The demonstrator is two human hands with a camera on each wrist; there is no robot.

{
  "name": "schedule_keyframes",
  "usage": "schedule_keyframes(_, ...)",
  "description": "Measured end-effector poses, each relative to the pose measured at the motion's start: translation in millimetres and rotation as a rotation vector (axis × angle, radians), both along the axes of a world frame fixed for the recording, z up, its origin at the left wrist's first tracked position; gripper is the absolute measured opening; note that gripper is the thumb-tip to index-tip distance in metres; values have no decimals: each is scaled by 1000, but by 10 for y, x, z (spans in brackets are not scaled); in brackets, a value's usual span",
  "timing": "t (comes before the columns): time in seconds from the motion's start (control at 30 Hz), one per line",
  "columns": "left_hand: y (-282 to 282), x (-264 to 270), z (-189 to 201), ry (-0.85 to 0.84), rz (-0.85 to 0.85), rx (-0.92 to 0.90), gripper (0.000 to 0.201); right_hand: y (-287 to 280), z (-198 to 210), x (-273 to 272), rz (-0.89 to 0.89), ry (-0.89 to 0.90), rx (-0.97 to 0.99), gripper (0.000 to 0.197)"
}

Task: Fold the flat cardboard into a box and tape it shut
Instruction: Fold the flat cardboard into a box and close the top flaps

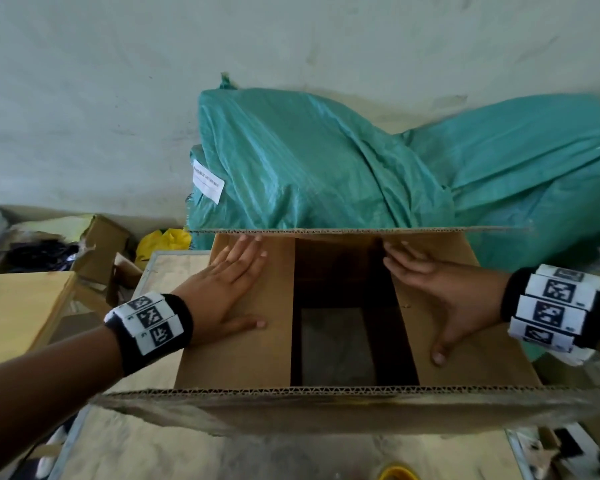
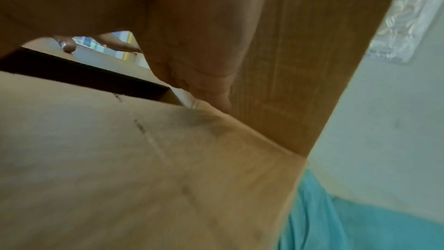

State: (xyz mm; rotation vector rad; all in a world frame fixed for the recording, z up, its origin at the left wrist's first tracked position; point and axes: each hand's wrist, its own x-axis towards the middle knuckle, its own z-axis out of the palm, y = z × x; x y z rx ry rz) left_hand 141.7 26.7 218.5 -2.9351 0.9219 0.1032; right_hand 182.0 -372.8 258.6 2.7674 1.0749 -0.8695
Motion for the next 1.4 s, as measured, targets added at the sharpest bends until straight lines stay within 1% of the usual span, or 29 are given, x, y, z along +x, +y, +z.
schedule_keyframes(0.07,-63,-65,48,-149,-111,27,95,37,125,-15,97,-107,13,162)
schedule_keyframes(0.1,-99,-80,89,-208,-121,44,95,62,187,-39,136,-164,16,161)
schedule_keyframes(0.17,-158,-87,192,-291,-75,84,102,109,288,-97,179,-288,25,161)
schedule_keyframes(0.23,-192,-73,311,-293,15,133,118,138,370,-138,165,-410,23,162)
schedule_keyframes(0.3,-201,-54,389,-261,84,175,132,162,448,-146,97,-506,5,165)
schedule_keyframes(0.37,-203,-44,427,-234,125,184,141,161,513,-138,30,-548,-30,169)
schedule_keyframes(0.47,-188,-63,464,-253,122,137,145,103,515,-124,17,-524,-64,168)
schedule_keyframes(0.5,-168,-80,472,-264,108,104,143,79,508,-137,16,-491,-61,165)
schedule_keyframes(0.57,-94,-124,453,-263,74,19,129,37,505,-194,-6,-442,-22,158)
schedule_keyframes(0.6,-47,-141,426,-226,66,-32,122,26,496,-212,-7,-422,-4,154)
schedule_keyframes(0.67,43,-151,342,-82,74,-135,110,-17,406,-210,0,-326,16,144)
schedule_keyframes(0.77,139,-103,176,124,107,-234,93,-104,154,-112,12,-168,79,116)
schedule_keyframes(0.83,182,-41,94,205,147,-264,97,-175,-21,-21,8,-105,25,96)
schedule_keyframes(0.9,215,13,41,226,167,-235,103,-214,-148,39,18,-99,-17,86)
schedule_keyframes(0.97,238,57,-15,198,149,-227,99,-234,-245,73,39,-122,-19,87)
schedule_keyframes(1.1,270,89,-130,109,115,-280,82,-263,-362,116,48,-184,-13,91)
schedule_keyframes(1.2,279,89,-139,67,109,-284,81,-278,-377,109,54,-182,18,93)
schedule_keyframes(1.3,315,86,-50,144,135,-329,88,-330,-224,147,5,-126,105,99)
schedule_keyframes(1.33,337,86,15,157,134,-363,89,-360,-129,171,-7,-154,129,99)
schedule_keyframes(1.4,401,89,215,112,109,-422,88,-437,136,208,-31,-257,160,96)
